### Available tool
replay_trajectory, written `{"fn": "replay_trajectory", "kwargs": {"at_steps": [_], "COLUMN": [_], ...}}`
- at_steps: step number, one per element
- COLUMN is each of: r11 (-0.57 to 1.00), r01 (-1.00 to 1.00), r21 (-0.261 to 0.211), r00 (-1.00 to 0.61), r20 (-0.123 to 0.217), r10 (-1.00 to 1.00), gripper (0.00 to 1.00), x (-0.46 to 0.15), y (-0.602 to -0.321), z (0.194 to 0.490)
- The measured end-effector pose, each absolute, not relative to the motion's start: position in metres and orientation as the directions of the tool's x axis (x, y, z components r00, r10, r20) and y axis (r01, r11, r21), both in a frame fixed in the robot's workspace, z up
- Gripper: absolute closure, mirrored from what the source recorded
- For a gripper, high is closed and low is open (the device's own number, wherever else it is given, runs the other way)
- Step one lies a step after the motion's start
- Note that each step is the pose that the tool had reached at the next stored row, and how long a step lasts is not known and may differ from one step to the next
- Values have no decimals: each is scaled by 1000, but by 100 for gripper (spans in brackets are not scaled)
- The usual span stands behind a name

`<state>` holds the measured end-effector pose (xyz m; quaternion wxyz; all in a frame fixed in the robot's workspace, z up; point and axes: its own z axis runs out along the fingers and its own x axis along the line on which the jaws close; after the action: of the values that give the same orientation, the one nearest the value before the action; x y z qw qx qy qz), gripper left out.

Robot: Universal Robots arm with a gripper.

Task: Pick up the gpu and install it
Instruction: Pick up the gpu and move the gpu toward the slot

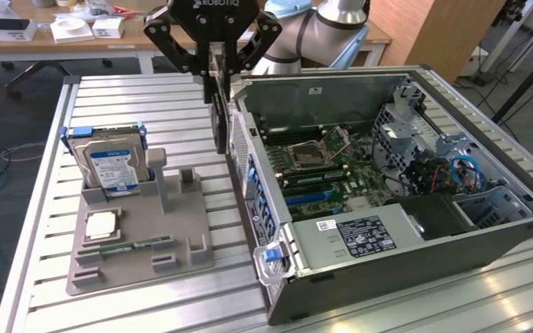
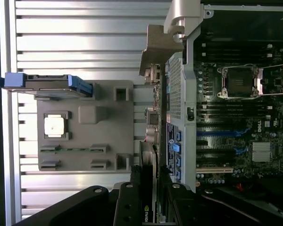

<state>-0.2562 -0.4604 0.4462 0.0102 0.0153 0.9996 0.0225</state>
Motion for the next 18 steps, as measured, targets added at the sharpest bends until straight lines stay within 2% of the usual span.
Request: {"fn": "replay_trajectory", "kwargs": {"at_steps": [18], "r11": [999], "r01": [30], "r21": [45], "r00": [-999], "r20": [-20], "r10": [31], "gripper": [74], "x": [-230], "y": [-460], "z": [446]}}
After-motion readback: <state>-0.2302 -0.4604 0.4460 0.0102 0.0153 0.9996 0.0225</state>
